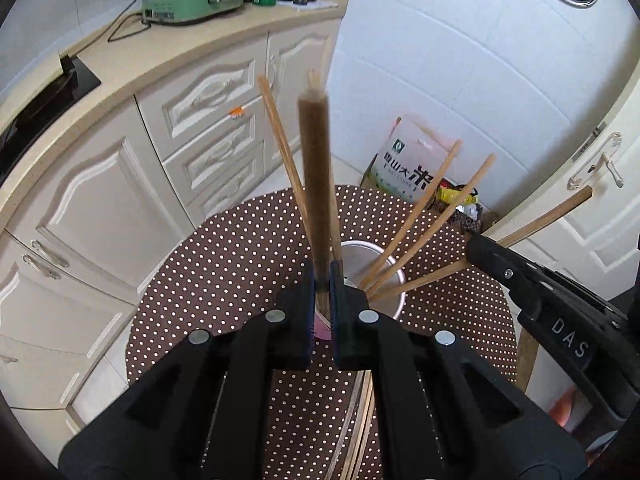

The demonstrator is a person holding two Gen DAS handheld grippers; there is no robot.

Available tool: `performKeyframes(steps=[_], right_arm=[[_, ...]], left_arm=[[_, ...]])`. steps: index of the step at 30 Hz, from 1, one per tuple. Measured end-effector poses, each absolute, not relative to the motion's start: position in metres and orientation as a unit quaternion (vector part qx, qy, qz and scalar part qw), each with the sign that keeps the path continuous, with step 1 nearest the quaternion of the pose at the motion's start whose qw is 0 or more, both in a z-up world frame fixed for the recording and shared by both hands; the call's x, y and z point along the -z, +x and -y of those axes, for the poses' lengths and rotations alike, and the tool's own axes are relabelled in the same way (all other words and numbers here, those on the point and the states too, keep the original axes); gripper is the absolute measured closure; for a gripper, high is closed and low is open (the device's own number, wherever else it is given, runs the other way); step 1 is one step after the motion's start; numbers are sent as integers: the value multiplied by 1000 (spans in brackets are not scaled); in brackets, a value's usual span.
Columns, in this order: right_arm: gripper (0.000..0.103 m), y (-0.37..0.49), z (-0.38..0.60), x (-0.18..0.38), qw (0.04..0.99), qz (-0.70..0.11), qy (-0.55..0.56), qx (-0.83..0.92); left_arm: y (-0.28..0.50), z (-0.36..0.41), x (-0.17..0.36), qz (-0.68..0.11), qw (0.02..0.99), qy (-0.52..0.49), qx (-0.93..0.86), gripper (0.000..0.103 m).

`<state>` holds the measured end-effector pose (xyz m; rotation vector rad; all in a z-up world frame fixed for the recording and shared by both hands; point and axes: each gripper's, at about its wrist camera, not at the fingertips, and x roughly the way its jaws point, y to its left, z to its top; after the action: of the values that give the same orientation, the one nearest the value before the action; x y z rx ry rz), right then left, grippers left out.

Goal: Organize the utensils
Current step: 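Lower both chopsticks into the pink cup and open both grippers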

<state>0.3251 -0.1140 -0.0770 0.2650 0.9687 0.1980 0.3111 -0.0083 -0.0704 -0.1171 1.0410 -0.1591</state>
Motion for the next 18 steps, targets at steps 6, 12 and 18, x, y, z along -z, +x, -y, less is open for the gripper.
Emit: performKeyframes(steps=[6,12,18], right_arm=[[98,340,113,88,865,-475,130,-95],[95,353,116,94,859,-482,143,-96],[93,357,117,99,851,-493,148,-98]], left_arm=[[327,5,82,-504,858,-68,75,96],[341,1,87,-499,859,-79,84,96],[345,1,93,-511,851,-80,89,94]])
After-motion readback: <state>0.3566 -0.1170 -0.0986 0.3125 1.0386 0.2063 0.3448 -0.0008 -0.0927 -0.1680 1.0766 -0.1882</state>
